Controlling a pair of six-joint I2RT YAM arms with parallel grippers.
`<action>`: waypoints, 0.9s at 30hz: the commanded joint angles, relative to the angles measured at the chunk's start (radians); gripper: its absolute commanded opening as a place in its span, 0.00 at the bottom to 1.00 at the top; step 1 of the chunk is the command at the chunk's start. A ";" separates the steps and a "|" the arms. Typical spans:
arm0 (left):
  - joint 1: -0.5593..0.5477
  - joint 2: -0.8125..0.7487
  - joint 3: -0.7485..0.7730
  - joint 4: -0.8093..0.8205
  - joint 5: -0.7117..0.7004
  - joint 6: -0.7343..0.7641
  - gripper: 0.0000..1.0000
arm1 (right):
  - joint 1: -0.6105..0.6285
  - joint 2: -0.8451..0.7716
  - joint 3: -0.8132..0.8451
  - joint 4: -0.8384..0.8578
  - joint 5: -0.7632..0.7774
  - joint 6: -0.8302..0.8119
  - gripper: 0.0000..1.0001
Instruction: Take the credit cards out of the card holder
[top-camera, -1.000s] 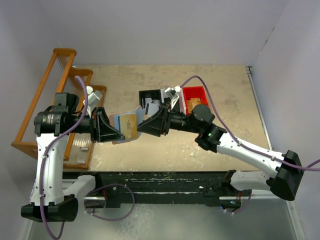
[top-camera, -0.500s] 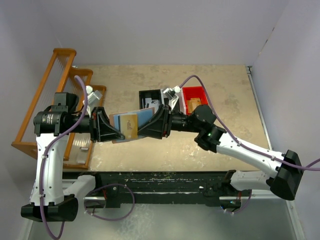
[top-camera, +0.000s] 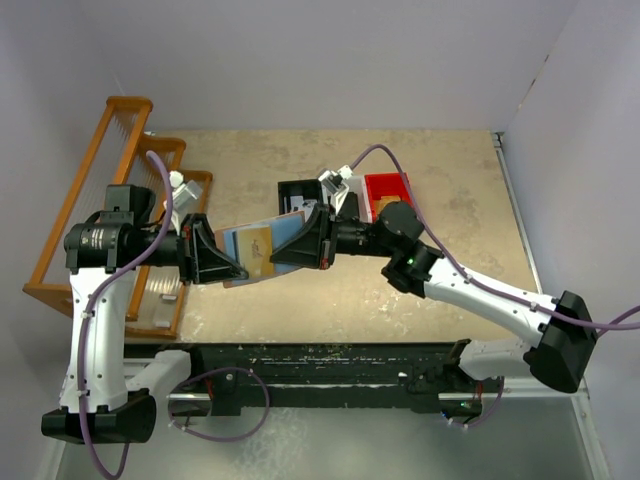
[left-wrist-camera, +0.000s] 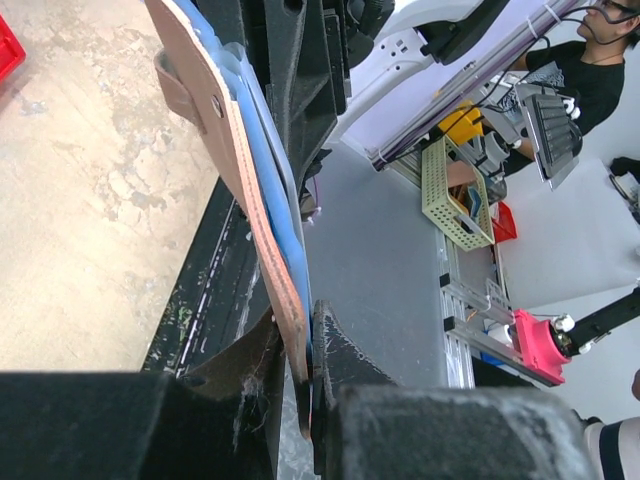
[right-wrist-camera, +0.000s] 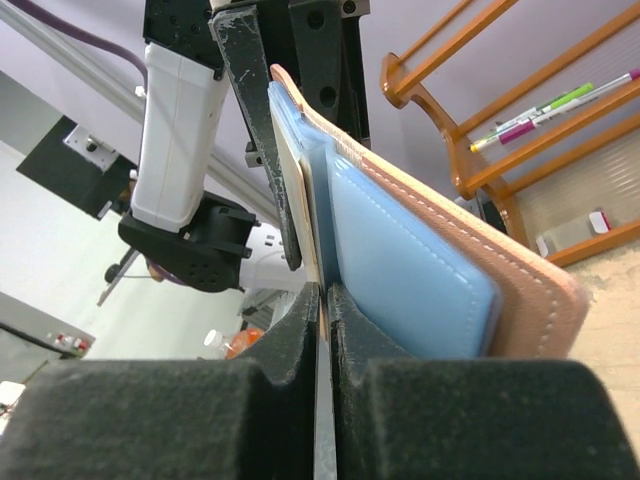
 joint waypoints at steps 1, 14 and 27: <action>-0.008 -0.004 0.031 0.006 0.277 0.034 0.10 | 0.018 -0.030 0.028 0.072 -0.004 0.001 0.00; -0.007 0.009 0.030 0.004 0.261 0.038 0.12 | -0.014 -0.165 -0.081 -0.018 0.083 -0.051 0.00; -0.008 0.014 0.028 -0.017 0.252 0.063 0.12 | -0.016 -0.051 -0.008 0.063 0.041 -0.028 0.33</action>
